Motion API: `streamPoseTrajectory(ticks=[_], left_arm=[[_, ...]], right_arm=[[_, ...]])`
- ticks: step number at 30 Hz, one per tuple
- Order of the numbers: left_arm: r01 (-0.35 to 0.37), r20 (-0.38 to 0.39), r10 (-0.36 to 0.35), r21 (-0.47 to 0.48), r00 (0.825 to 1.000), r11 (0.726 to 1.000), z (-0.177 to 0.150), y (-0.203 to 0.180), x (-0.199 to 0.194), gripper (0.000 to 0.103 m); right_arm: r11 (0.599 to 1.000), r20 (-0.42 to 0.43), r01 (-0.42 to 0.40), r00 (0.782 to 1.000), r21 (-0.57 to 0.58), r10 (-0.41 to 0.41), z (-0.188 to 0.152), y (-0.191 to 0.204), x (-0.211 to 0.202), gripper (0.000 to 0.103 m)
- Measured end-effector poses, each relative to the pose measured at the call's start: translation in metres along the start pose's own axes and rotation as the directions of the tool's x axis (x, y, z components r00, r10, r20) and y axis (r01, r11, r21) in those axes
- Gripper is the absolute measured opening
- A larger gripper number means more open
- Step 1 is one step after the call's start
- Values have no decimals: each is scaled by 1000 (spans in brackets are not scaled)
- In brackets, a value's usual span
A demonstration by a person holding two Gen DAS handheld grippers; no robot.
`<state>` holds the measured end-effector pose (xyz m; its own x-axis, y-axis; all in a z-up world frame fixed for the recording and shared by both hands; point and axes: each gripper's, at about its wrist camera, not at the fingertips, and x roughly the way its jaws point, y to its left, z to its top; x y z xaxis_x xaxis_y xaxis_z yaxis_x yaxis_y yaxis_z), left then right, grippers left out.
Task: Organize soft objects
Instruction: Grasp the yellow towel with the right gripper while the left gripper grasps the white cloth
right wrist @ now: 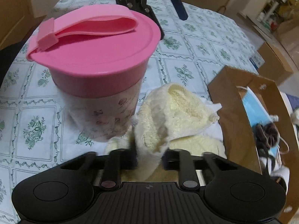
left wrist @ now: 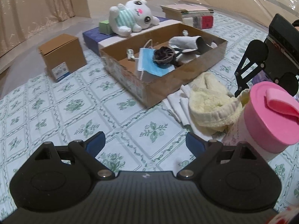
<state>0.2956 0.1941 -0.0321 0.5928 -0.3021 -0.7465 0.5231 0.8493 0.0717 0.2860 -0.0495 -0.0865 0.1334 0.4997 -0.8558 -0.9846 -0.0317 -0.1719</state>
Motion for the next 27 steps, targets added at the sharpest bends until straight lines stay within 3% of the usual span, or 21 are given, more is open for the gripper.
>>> streamPoseTrajectory(ticks=[7, 11, 15, 19, 27], left_arm=[[62, -40, -59, 60, 997, 996, 22, -6, 21, 89], [122, -80, -115, 85, 990, 989, 34, -14, 42, 88], [211, -103, -205, 59, 973, 976, 43, -15, 67, 85], [269, -123, -261, 51, 957, 962, 49, -16, 89, 80], [321, -163, -306, 70, 938, 945, 54, -28, 116, 65]], right_arm=[[973, 4, 135, 990, 186, -139, -12, -14, -38, 18], [900, -27, 259, 963, 351, -267, -26, -29, -63, 18], [818, -52, 311, 943, 484, -328, -46, -43, -82, 18], [782, -76, 331, 935, 529, -345, -57, -48, -85, 18], [782, -73, 315, 941, 538, -329, -66, -48, -72, 18]])
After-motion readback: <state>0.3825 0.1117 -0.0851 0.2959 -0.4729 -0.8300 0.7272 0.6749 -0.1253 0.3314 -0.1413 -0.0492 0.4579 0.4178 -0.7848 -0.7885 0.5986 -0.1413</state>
